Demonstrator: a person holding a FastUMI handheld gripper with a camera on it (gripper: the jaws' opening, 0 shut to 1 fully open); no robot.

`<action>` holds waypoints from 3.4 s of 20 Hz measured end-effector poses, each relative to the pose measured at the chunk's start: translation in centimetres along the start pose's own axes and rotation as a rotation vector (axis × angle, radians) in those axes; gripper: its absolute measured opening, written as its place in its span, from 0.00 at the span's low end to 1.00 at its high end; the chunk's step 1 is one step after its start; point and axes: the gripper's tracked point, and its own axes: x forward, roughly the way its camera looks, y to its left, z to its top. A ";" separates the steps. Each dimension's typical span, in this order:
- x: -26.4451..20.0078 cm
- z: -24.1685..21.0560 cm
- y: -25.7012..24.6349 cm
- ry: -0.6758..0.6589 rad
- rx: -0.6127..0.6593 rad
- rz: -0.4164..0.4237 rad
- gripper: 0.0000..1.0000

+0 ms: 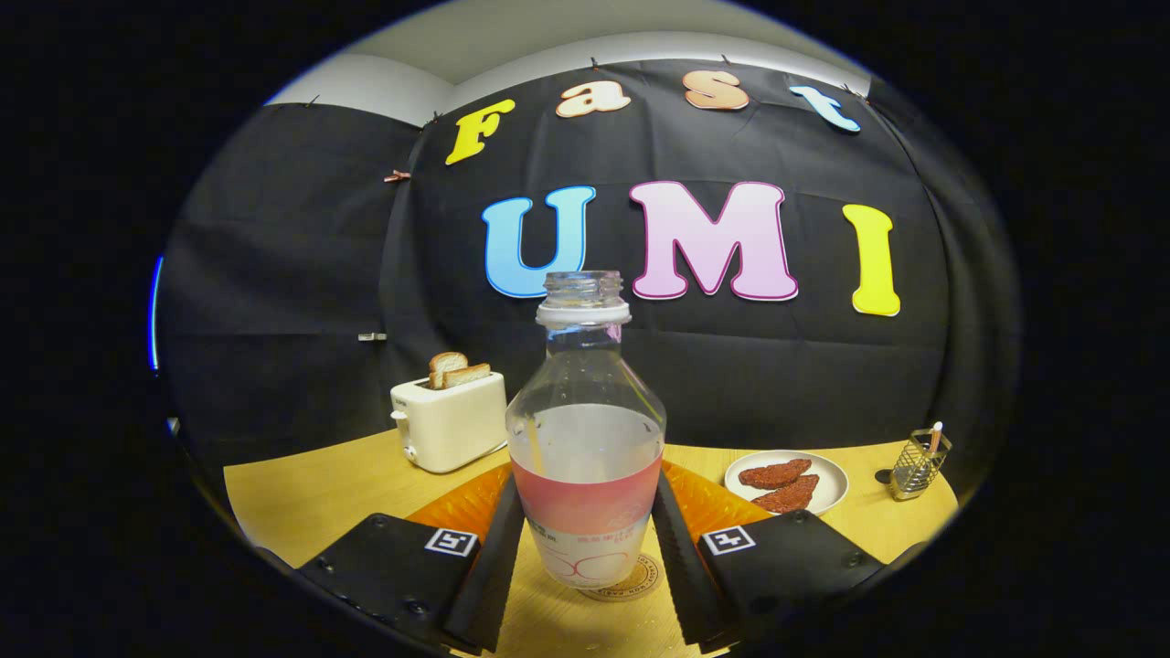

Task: Take the bottle from table, then pour the juice into the cup, finally place the bottle on the coaster

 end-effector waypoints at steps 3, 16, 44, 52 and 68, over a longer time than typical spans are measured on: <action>2.0 -3.3 -1.1 0.055 0.000 -0.010 0.74; 5.0 -9.8 -3.6 0.155 0.059 -0.065 0.76; -2.5 -3.9 -3.3 0.148 0.027 0.005 0.98; -10.2 2.6 -2.3 0.142 -0.005 0.029 0.98; -19.6 10.6 -5.5 0.031 -0.059 -0.189 0.97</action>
